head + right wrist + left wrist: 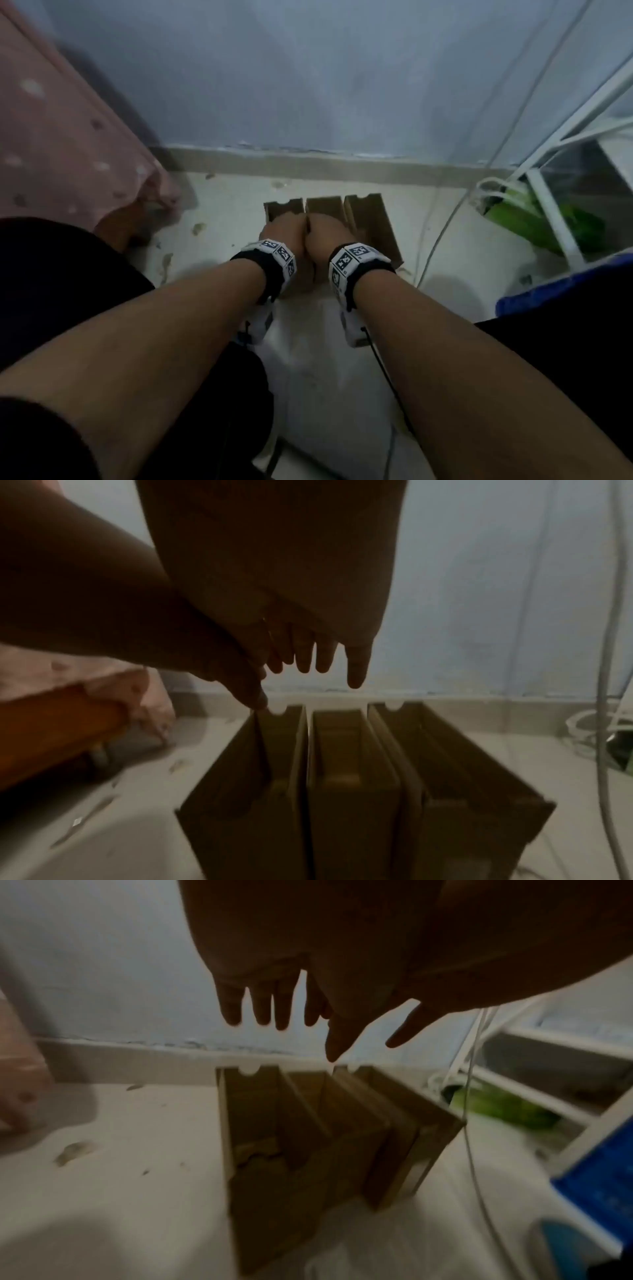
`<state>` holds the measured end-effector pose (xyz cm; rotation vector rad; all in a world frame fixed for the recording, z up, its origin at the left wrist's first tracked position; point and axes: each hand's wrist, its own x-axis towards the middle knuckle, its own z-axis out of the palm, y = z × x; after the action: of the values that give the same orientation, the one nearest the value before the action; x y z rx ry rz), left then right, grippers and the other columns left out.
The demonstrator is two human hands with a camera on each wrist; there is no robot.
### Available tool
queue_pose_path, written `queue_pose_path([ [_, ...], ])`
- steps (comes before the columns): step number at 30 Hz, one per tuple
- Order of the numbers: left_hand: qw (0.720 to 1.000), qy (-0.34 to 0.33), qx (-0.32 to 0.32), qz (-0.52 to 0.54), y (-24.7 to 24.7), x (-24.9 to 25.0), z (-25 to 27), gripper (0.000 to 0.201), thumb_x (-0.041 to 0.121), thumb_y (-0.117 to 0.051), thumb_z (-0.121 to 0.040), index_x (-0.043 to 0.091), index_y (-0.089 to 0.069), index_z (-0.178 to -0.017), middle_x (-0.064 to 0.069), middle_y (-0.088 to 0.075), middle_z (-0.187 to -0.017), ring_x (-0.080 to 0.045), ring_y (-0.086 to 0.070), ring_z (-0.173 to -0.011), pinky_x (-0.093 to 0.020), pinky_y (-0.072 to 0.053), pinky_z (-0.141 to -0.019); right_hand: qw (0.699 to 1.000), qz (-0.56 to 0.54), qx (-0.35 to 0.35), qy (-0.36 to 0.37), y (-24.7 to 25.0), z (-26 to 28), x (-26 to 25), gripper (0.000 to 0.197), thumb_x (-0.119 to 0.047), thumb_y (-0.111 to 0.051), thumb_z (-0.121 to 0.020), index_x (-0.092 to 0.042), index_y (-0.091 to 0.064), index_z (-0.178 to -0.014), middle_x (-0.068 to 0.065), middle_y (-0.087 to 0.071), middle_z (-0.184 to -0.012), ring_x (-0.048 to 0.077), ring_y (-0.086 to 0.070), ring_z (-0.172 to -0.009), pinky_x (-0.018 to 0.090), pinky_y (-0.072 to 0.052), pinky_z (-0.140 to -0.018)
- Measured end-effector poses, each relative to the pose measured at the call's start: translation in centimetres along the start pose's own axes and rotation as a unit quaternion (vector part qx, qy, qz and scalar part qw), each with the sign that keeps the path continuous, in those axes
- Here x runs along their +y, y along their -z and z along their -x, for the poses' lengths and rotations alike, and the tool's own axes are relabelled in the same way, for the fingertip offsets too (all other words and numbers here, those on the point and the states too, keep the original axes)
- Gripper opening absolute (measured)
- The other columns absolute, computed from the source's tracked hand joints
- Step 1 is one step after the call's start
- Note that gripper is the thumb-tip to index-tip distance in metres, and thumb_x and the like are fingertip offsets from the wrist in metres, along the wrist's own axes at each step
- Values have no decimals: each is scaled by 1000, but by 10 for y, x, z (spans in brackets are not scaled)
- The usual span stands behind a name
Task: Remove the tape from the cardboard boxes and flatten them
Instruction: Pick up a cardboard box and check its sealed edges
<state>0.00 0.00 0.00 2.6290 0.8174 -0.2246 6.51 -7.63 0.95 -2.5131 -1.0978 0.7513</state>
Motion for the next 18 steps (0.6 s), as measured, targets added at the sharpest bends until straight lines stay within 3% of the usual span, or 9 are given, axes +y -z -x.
queue_pose_path([
  [1,998,18,-59,2,-14,-5,-8,28,12,-51,-97,9,-63,-123,-15,-64,-125,-34,-64,-111,-43,-53,-94,999,10,-34,-17,-13,-8,5,33,-11,-47,-97,-9,-66,-123,14,-67,-126,33,-64,-115,43,-53,-97],
  [4,987,22,-157,-38,-58,-17,-17,30,15,-51,-99,5,-61,-126,-17,-62,-131,-32,-62,-117,-37,-47,-97,996,24,-78,-30,-44,-16,22,32,-13,-47,-99,-7,-56,-129,18,-60,-131,36,-60,-120,44,-51,-98],
  [7,975,5,-179,-132,-84,-29,-10,37,18,-49,-100,6,-54,-135,-16,-55,-141,-31,-49,-132,-37,-31,-113,995,31,-87,31,-65,-21,32,37,-14,-50,-97,-10,-54,-134,16,-49,-139,36,-54,-124,47,-49,-101],
  [9,970,-13,-178,-168,-88,-27,-10,35,14,-44,-101,6,-53,-135,-15,-54,-141,-30,-47,-134,-37,-24,-117,994,35,-92,53,-68,-23,37,42,-14,-51,-97,-13,-53,-138,13,-45,-142,35,-52,-125,48,-48,-102],
  [11,963,-24,-180,-197,-82,-22,-15,31,10,-44,-101,4,-56,-129,-15,-58,-137,-29,-53,-128,-35,-33,-111,993,31,-98,64,-66,-25,41,45,-11,-53,-94,-15,-53,-140,12,-44,-143,35,-49,-126,48,-47,-103],
  [14,957,0,-202,-207,-51,-8,-22,21,10,-51,-99,7,-63,-115,-12,-66,-122,-29,-65,-111,-35,-50,-90,995,36,-65,61,-53,-28,40,43,-9,-53,-92,-12,-57,-135,10,-45,-141,32,-41,-129,46,-46,-102],
  [16,955,-6,-200,-218,-18,-1,-29,11,13,-57,-95,12,-66,-102,-8,-70,-108,-28,-69,-96,-36,-53,-78,998,41,-32,45,-37,-29,33,38,-12,-53,-93,-9,-57,-131,10,-45,-140,31,-37,-130,45,-47,-99],
  [18,955,-50,-163,-243,32,11,-33,7,18,-66,-87,16,-66,-94,-4,-70,-99,-26,-69,-86,-34,-55,-75,999,21,-9,37,-5,-25,22,41,-21,-54,-93,-10,-56,-133,10,-46,-141,33,-37,-132,47,-45,-102],
])
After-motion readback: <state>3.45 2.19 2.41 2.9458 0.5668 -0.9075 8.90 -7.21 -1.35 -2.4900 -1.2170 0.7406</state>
